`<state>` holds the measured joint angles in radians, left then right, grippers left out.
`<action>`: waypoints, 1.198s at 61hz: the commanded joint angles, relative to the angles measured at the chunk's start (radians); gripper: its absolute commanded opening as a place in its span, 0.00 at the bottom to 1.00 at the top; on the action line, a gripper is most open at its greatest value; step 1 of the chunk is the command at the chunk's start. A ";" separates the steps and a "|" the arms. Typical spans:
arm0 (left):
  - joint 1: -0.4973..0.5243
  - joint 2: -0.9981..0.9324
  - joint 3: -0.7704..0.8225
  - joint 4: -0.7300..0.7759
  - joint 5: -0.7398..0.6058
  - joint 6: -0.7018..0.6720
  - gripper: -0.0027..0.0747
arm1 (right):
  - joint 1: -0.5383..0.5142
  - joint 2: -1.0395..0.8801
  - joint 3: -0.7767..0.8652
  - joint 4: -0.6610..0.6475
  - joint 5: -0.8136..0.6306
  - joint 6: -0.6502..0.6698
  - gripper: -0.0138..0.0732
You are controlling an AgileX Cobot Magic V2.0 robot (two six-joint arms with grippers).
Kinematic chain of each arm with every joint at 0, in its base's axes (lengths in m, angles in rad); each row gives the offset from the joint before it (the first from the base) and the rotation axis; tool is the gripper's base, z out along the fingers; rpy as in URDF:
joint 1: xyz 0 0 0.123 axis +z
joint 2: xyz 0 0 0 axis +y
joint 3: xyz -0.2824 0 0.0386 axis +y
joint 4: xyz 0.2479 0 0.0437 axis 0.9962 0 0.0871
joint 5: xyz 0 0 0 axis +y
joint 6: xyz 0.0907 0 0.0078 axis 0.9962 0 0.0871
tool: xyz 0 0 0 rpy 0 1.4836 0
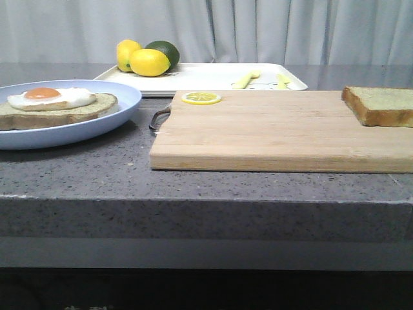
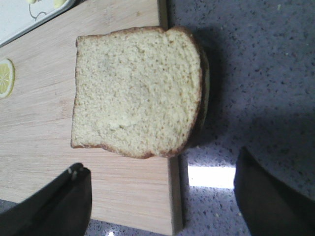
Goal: Place bread and move sandwich to tray
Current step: 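Grasp the plain bread slice by its edge with the right gripper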
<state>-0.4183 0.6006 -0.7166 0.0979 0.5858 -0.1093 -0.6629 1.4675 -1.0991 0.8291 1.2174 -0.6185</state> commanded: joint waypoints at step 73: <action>-0.009 0.000 -0.034 0.015 -0.067 0.000 0.65 | 0.077 0.275 -0.032 0.292 0.117 -0.187 0.43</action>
<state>-0.4183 0.6006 -0.7166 0.1060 0.5880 -0.1072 -0.5862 1.7830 -1.1107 1.0765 1.1854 -0.7936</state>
